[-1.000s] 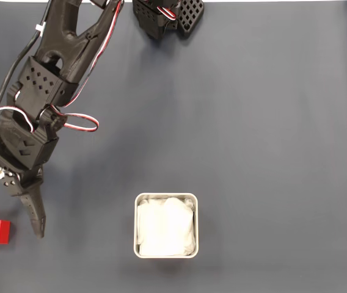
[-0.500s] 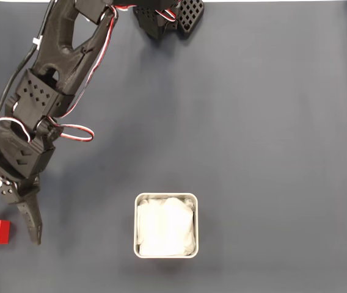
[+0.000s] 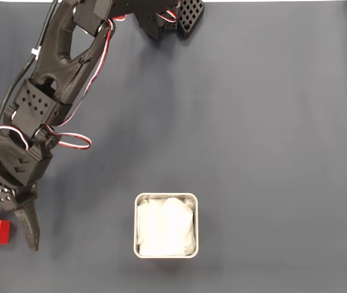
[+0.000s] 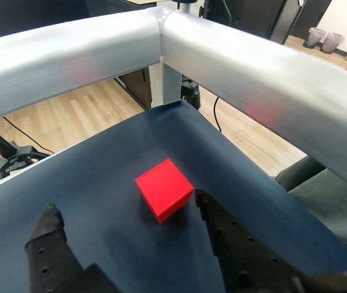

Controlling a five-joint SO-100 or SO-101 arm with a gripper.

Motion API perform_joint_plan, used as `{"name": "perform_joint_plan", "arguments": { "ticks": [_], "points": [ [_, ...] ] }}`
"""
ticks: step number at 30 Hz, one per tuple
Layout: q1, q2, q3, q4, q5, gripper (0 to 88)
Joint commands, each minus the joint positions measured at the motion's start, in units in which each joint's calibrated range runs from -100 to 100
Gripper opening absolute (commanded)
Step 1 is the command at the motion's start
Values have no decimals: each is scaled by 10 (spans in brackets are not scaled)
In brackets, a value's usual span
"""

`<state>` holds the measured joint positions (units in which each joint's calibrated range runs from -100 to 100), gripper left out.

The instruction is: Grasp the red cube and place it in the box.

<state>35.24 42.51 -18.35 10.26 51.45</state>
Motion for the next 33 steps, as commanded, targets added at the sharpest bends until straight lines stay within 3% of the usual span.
{"name": "perform_joint_plan", "arguments": {
  "ticks": [1,33],
  "points": [
    [3,-2,-36,-11,-1,493],
    [-19,35,-108,10,-18,498]
  ]
}}
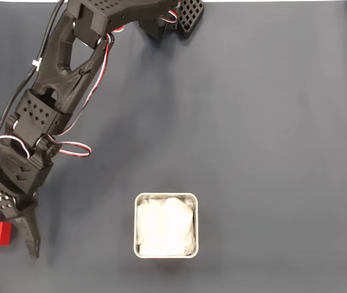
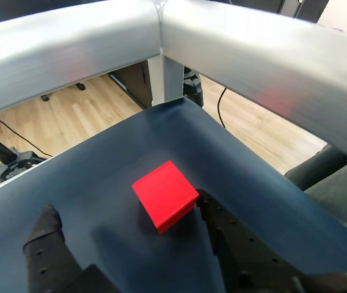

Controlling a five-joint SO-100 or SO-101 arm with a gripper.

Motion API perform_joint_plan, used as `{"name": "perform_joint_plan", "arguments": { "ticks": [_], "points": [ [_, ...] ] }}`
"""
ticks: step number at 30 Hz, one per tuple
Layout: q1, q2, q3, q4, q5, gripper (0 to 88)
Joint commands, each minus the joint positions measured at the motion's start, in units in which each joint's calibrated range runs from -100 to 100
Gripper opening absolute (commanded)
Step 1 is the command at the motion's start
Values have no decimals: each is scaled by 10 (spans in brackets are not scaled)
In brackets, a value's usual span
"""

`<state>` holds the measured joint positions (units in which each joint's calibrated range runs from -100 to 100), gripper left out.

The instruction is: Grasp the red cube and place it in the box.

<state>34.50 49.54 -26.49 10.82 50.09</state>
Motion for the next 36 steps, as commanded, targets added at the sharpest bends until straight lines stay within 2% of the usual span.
{"name": "perform_joint_plan", "arguments": {
  "ticks": [1,31,36],
  "points": [
    [-13,-38,-25,7,-5,498],
    [-23,-54,-18,-2,-4,493],
    [-22,-49,-20,-2,-3,445]
  ]
}}
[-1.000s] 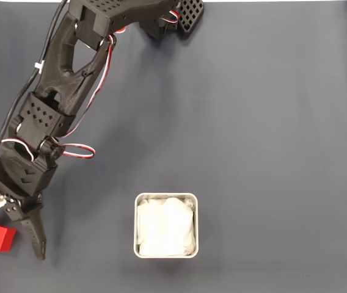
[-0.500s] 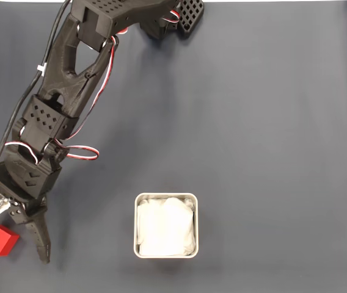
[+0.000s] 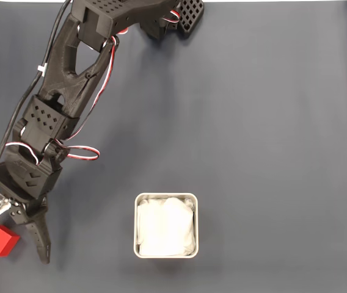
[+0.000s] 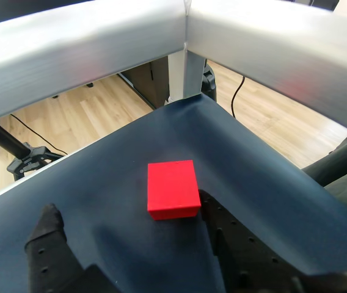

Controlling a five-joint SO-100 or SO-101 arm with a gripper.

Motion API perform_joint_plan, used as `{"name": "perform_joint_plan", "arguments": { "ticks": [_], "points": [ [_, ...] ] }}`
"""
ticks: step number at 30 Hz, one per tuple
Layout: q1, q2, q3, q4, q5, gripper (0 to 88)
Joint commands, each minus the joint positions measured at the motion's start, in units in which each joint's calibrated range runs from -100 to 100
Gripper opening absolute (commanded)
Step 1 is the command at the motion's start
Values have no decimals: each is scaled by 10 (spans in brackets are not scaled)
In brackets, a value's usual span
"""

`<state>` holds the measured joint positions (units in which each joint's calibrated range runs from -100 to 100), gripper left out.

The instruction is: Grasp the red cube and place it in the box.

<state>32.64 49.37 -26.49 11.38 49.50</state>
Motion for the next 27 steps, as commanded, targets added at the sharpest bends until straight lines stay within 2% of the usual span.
{"name": "perform_joint_plan", "arguments": {
  "ticks": [1,9,27],
  "points": [
    [-3,-47,-20,-10,4,424],
    [-3,-40,-32,-13,6,282],
    [-6,-36,-45,-15,11,93]
  ]
}}
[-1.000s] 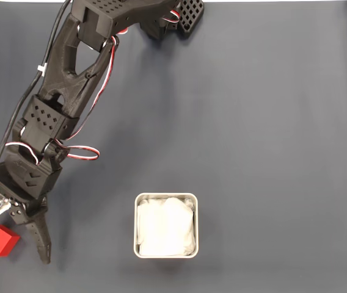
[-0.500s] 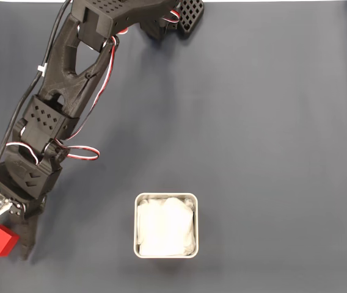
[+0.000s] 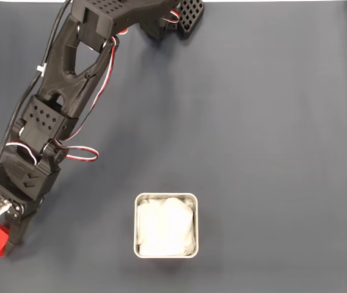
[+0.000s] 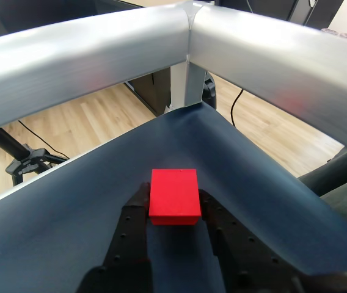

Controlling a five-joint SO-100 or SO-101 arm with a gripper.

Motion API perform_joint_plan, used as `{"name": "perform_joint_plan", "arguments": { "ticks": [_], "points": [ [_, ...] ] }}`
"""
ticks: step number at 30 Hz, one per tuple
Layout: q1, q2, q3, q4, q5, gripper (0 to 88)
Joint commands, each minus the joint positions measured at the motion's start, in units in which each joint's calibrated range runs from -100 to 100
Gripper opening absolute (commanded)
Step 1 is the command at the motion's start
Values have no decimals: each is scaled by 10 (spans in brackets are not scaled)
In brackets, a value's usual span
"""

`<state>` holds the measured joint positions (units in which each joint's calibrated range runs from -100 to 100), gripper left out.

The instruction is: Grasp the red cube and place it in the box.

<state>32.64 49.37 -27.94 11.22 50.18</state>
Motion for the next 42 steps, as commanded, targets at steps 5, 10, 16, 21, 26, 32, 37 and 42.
{"name": "perform_joint_plan", "arguments": {
  "ticks": [5,10,16,21,26,32,37,42],
  "points": [
    [-7,-39,-29,-10,7,66],
    [-8,-42,-25,-10,9,65],
    [-10,-64,-3,-8,10,64],
    [-15,-116,44,6,13,63],
    [-25,-179,98,12,15,63],
    [-42,-247,146,24,17,64],
    [-57,-300,195,24,20,65],
    [-76,-352,244,25,22,65]
  ]
}}
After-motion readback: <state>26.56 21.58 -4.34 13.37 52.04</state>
